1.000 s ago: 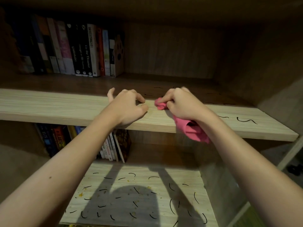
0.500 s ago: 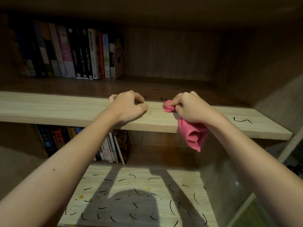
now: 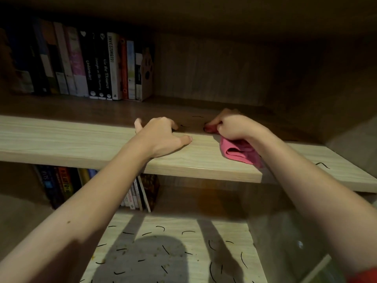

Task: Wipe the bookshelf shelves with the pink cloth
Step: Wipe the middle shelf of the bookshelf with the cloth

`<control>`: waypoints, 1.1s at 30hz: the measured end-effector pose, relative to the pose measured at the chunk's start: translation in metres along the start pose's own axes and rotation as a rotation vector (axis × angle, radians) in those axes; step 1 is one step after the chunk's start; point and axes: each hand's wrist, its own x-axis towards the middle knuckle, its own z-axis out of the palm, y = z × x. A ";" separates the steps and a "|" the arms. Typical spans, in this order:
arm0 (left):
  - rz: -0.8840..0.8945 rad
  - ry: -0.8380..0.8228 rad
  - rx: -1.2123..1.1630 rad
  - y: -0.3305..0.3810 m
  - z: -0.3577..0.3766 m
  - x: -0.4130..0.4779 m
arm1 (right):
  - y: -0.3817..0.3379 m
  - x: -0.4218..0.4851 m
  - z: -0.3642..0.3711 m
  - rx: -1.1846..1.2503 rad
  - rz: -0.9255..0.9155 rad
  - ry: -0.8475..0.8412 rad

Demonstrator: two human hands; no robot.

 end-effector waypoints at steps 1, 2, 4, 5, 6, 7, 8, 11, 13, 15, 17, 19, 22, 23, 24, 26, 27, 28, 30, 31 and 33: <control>-0.003 0.001 -0.007 0.000 0.000 0.000 | -0.004 0.005 0.003 0.000 0.009 -0.005; -0.006 0.001 -0.011 -0.001 -0.001 0.000 | -0.006 0.005 0.005 -0.006 -0.004 -0.004; -0.002 -0.006 -0.011 -0.001 0.000 0.001 | -0.005 -0.008 0.008 0.014 -0.061 0.005; 0.001 -0.006 -0.014 -0.001 0.000 0.001 | -0.004 -0.015 0.007 0.048 -0.078 0.001; 0.002 -0.007 -0.020 -0.001 0.000 0.001 | -0.001 -0.018 0.006 0.059 -0.082 -0.008; -0.001 -0.010 -0.025 -0.001 0.000 0.001 | 0.000 -0.015 0.003 0.049 -0.065 -0.007; -0.004 -0.014 -0.026 -0.001 0.000 0.001 | 0.001 -0.006 0.001 0.026 -0.041 0.004; -0.005 -0.018 -0.021 0.000 0.000 0.001 | -0.008 0.017 0.002 0.028 0.025 -0.006; -0.007 -0.018 -0.026 0.000 0.000 0.001 | -0.013 0.012 0.007 0.029 -0.019 -0.001; -0.006 -0.024 -0.032 -0.001 0.000 0.002 | -0.010 -0.006 0.009 0.067 -0.071 0.005; -0.005 -0.025 -0.035 -0.002 0.000 0.003 | -0.006 -0.015 0.008 0.081 -0.078 0.007; -0.010 -0.027 -0.040 -0.003 0.000 0.003 | -0.008 0.001 0.006 0.028 -0.026 0.020; -0.011 -0.024 -0.047 -0.001 -0.001 0.001 | -0.021 0.016 0.012 0.000 0.014 -0.004; -0.010 -0.016 -0.045 -0.001 -0.001 0.001 | -0.025 0.014 0.016 0.016 -0.010 -0.003; -0.009 -0.007 -0.050 0.000 -0.001 0.001 | -0.026 0.009 0.019 0.042 -0.045 0.013; -0.018 0.023 -0.095 -0.003 -0.006 0.002 | -0.022 -0.005 0.021 0.117 -0.073 0.052; -0.027 0.032 -0.107 -0.008 -0.010 0.001 | -0.020 -0.009 0.020 0.122 -0.058 0.067; -0.030 0.031 -0.081 -0.015 -0.015 0.000 | -0.017 -0.007 0.020 0.101 -0.029 0.073; -0.041 0.018 0.027 -0.034 -0.024 0.000 | -0.017 0.005 0.017 0.040 0.046 0.042; -0.047 0.002 0.050 -0.041 -0.027 0.001 | -0.020 0.011 0.015 0.037 0.082 0.017; -0.025 -0.047 0.049 -0.046 -0.026 0.004 | -0.032 0.022 0.015 0.045 0.094 -0.001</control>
